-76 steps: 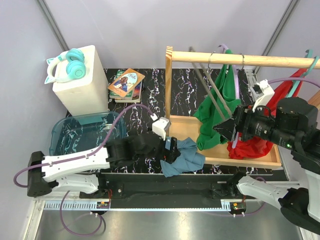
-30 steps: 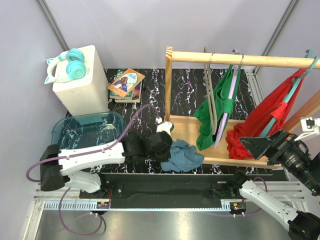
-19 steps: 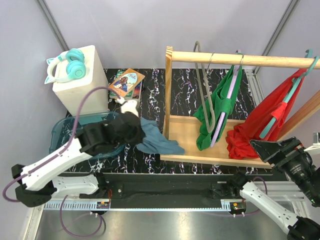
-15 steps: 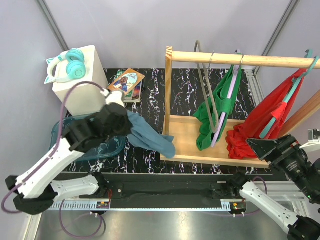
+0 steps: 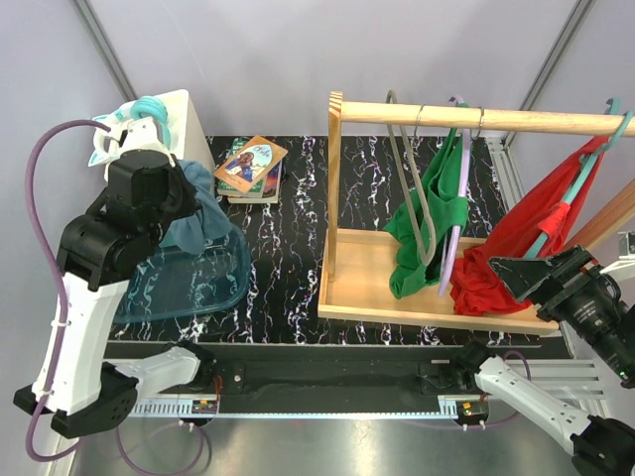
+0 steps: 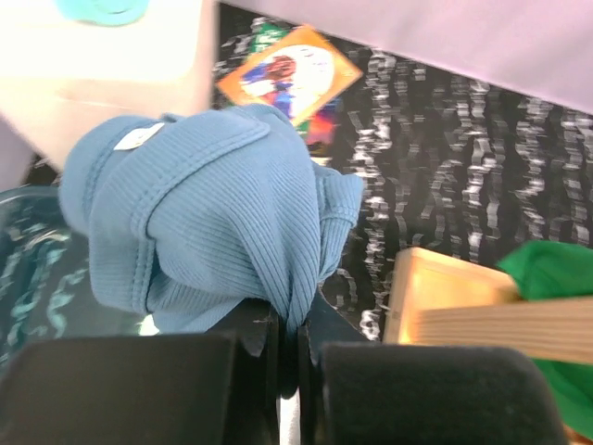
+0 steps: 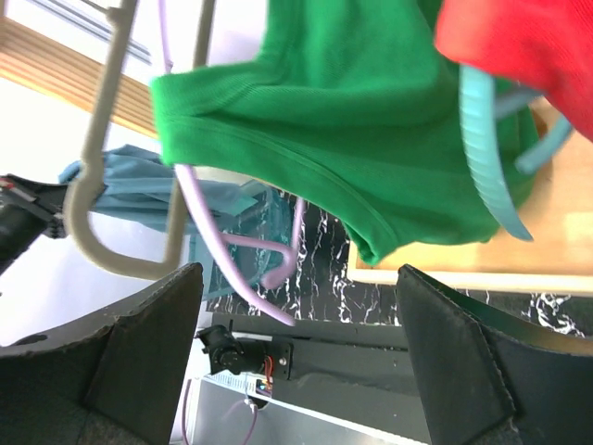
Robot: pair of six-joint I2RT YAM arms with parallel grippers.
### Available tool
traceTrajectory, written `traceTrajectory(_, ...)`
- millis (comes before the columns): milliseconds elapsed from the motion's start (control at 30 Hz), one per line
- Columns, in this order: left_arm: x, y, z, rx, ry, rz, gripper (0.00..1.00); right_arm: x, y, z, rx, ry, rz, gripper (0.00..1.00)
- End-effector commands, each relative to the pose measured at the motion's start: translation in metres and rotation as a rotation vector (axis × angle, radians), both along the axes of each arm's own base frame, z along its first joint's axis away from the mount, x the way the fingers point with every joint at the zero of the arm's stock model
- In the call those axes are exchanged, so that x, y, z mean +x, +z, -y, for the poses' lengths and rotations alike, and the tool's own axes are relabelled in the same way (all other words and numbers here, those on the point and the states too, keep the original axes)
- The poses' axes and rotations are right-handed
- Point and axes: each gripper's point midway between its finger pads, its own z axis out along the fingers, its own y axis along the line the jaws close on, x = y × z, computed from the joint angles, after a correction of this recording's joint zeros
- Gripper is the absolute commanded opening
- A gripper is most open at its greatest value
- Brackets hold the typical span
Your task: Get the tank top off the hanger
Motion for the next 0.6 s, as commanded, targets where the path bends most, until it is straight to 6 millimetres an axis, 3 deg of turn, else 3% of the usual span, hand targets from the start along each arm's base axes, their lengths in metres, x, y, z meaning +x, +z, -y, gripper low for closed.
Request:
traceTrajectory(0, 0.006, -0.014, -0.024, 0.062, 0.081, -0.02, 0.0, 0.001, 0.023, 0.001, 0.013, 0.002, 0.055, 0.92)
traceTrajectory(67, 0.007, -0.03, -0.034, 0.059, 0.115, -0.05, 0.0, 0.0, 0.026, 0.001, 0.018, 0.002, 0.059, 0.92)
traceTrajectory(300, 0.006, -0.139, -0.052, -0.032, 0.179, -0.25, 0.0, 0.008, 0.024, -0.01, -0.022, 0.033, 0.044, 0.92)
traceTrajectory(367, 0.001, -0.151, -0.062, -0.055, 0.241, -0.284, 0.01, 0.009, 0.024, -0.011, -0.031, 0.038, 0.038, 0.92)
traceTrajectory(400, -0.004, -0.155, -0.066, -0.058, 0.265, -0.299, 0.06, 0.008, 0.024, -0.01, -0.031, 0.036, 0.041, 0.92)
traceTrajectory(433, -0.005, -0.153, -0.071, -0.058, 0.299, -0.293, 0.25, 0.009, 0.024, -0.01, -0.033, 0.035, 0.039, 0.91)
traceTrajectory(567, -0.008, -0.135, -0.07, -0.122, 0.339, -0.237, 0.63, 0.016, 0.023, -0.006, -0.058, -0.003, 0.039, 0.91)
